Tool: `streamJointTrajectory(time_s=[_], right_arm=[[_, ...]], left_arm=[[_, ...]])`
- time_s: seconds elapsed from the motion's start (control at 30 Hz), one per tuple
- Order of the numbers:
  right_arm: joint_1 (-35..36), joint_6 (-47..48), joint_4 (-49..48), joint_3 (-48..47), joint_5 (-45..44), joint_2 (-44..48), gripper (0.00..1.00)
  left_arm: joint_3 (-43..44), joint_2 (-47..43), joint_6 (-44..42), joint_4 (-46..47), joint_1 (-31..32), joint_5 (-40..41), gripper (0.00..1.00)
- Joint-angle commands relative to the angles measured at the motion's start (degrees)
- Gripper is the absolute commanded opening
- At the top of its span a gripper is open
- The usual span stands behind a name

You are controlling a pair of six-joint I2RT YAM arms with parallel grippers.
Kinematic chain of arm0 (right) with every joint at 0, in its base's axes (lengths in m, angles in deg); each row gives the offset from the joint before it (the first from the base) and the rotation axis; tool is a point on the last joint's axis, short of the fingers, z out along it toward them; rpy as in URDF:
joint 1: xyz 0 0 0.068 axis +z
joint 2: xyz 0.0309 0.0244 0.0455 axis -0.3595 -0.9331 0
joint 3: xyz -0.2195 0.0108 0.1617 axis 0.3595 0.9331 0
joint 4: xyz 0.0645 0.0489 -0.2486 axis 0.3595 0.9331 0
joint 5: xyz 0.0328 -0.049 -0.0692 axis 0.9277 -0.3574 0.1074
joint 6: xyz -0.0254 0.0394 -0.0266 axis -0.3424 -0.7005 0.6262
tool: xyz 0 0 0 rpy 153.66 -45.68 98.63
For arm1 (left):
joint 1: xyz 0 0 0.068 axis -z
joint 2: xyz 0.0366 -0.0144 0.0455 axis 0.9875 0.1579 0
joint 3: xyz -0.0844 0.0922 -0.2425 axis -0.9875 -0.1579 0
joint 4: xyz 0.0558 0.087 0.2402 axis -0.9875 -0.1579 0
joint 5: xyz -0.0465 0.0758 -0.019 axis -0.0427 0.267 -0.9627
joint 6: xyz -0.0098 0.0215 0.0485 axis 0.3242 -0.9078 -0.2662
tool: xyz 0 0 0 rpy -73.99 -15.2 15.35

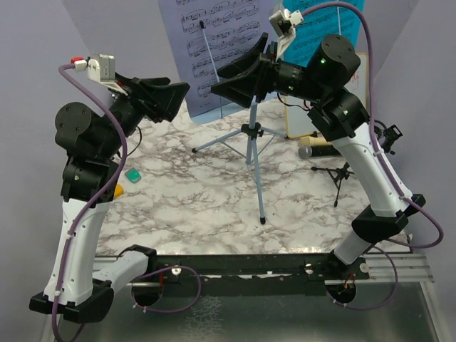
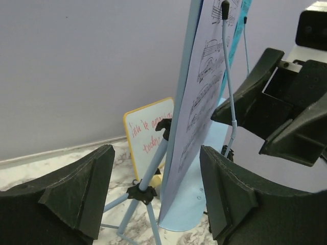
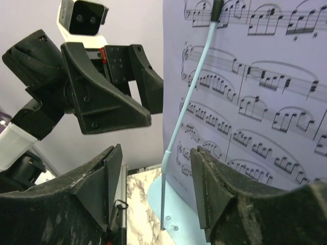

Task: Pack up the instrument practice props
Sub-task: Pick up the sheet music from the music stand.

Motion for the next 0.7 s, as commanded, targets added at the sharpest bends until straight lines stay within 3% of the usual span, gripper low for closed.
streamJointTrajectory(time_s=[0.0, 0.23, 0.57, 0.67], right_arm=[[0.4, -1.4, -2.1, -4.6, -1.1, -3.0, 0.59], [0.4, -2.1, -4.0, -7.1, -1.6, -5.1, 0.45], [0.4, -1.7, -6.8, -4.0, -2.8, -3.1, 0.02], [0.4, -1.3, -7.3, -3.0, -3.1, -2.6, 0.01]], left_arm=[[2.2, 1.2, 1.3, 2.4, 0.6, -4.8, 0.74], [2.7, 3.7, 3.4, 5.7, 1.6, -6.4, 0.74], [6.0, 8.8, 3.6, 6.7, 3.0, -4.6, 0.74], [6.4, 9.6, 2.7, 6.1, 3.1, -2.2, 0.74]])
